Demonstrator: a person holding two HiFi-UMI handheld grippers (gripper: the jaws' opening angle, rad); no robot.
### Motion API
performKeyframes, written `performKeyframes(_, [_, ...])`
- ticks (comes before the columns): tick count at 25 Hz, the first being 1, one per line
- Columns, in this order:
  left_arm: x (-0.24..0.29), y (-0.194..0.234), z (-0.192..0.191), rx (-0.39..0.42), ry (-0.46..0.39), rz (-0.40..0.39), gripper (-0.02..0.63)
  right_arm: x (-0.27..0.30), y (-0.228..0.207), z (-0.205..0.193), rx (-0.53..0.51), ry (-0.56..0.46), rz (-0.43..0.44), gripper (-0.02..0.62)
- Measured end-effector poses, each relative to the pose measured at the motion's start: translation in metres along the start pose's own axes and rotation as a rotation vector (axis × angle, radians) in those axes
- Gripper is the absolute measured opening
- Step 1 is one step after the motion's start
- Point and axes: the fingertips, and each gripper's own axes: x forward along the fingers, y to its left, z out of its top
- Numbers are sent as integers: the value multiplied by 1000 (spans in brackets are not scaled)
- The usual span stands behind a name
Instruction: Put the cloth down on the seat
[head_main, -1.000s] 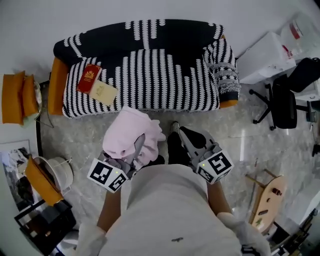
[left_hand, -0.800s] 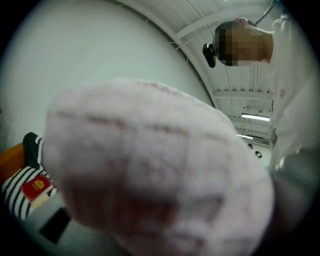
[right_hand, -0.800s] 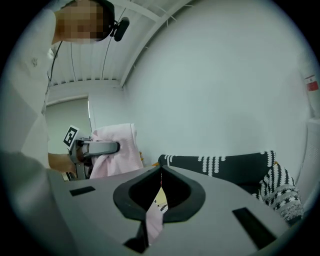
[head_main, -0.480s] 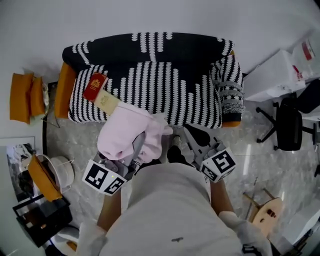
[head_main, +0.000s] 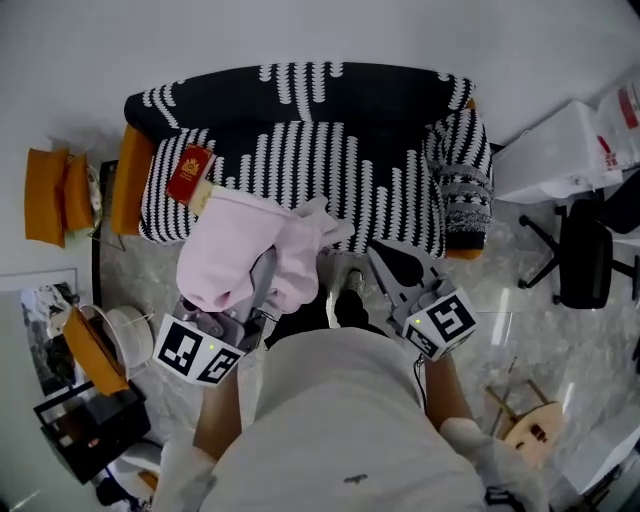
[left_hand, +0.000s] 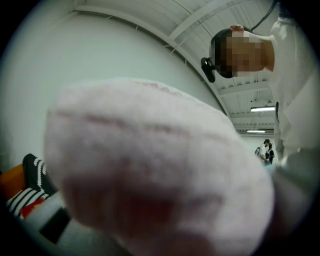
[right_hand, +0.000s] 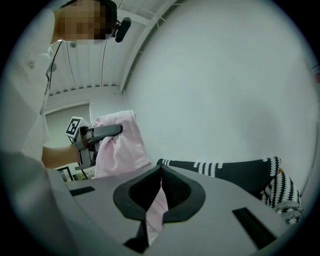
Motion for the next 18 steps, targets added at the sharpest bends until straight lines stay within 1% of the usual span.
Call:
performKeyframes(8, [24,25,2,-4,7,-27,172,17,-20,2,15,16,-54,9])
performKeyframes(18, [58,79,17,-4,-9,-111,172,68,-43,35,-4,-9,-129,9])
